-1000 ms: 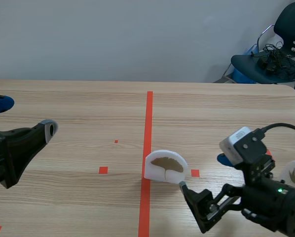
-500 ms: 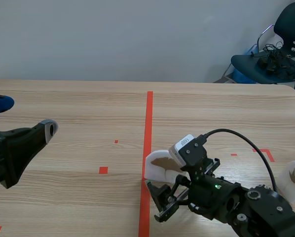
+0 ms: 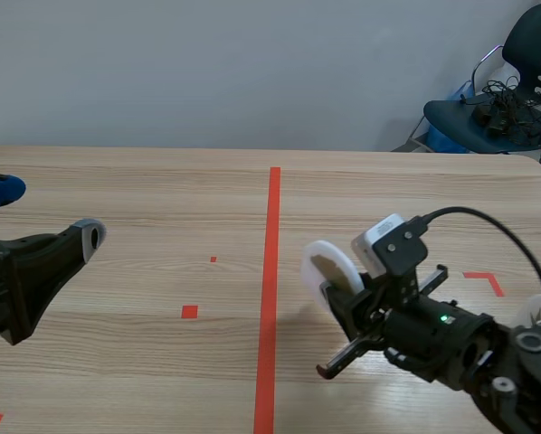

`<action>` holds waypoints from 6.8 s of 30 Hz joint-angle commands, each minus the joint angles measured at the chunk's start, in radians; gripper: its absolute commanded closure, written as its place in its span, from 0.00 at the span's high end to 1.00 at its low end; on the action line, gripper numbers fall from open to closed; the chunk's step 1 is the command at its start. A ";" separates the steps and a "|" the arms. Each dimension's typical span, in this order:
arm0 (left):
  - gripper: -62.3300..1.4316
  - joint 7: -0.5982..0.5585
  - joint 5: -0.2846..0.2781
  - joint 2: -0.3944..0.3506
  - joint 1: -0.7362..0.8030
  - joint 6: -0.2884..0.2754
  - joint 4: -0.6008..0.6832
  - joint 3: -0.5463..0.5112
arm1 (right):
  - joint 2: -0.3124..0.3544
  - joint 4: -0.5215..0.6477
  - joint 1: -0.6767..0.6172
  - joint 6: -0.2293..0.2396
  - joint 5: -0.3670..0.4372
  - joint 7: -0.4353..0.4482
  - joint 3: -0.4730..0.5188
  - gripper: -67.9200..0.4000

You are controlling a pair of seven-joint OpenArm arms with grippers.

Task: Do the leaf sorting experiment

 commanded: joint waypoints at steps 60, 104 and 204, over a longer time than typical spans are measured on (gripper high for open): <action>1.00 -0.018 -0.011 0.005 -0.008 -0.002 0.008 0.003 | 0.019 0.305 -0.169 0.077 0.345 -0.274 0.574 0.70; 1.00 -0.266 0.362 0.075 -0.435 -0.002 -0.581 0.492 | 0.083 0.451 -0.266 0.093 0.516 -0.401 0.562 1.00; 0.19 -0.224 0.068 0.099 -0.398 0.410 -0.750 0.087 | 0.082 0.451 -0.266 0.094 0.517 -0.402 0.562 1.00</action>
